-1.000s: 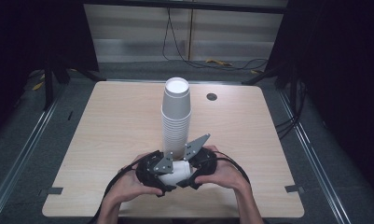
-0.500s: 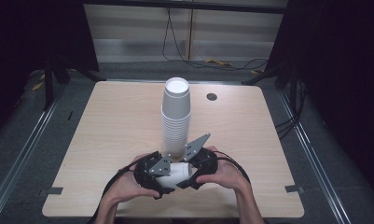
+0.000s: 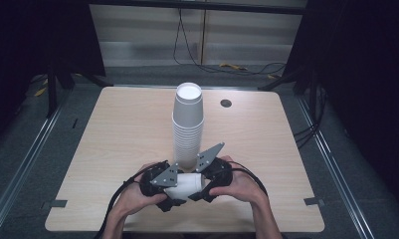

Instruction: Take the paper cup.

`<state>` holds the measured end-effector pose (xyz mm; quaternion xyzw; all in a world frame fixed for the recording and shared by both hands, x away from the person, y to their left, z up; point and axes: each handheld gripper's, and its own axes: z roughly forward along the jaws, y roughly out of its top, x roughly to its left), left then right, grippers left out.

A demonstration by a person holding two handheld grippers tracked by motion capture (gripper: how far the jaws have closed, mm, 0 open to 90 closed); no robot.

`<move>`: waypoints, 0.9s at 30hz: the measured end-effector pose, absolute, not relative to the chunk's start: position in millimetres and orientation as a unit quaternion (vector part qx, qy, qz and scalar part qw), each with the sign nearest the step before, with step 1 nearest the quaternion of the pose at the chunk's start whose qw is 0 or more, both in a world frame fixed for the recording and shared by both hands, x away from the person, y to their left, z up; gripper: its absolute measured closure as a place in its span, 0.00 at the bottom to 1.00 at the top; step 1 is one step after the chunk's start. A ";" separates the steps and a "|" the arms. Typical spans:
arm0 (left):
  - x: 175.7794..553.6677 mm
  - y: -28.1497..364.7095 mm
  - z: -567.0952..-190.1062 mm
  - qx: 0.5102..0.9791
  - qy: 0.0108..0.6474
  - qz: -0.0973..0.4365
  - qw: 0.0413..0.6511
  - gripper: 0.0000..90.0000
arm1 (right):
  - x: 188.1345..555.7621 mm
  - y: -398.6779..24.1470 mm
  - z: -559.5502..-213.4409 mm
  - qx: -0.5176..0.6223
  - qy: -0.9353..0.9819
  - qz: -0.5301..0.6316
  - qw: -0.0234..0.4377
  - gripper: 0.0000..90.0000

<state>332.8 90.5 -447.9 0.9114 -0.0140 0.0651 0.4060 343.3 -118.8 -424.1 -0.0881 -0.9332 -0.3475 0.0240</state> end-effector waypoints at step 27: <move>332.8 114.8 -443.5 0.867 0.021 0.069 0.493 0.17 | 341.6 -119.6 -424.4 -0.102 -0.937 -0.334 0.014 0.27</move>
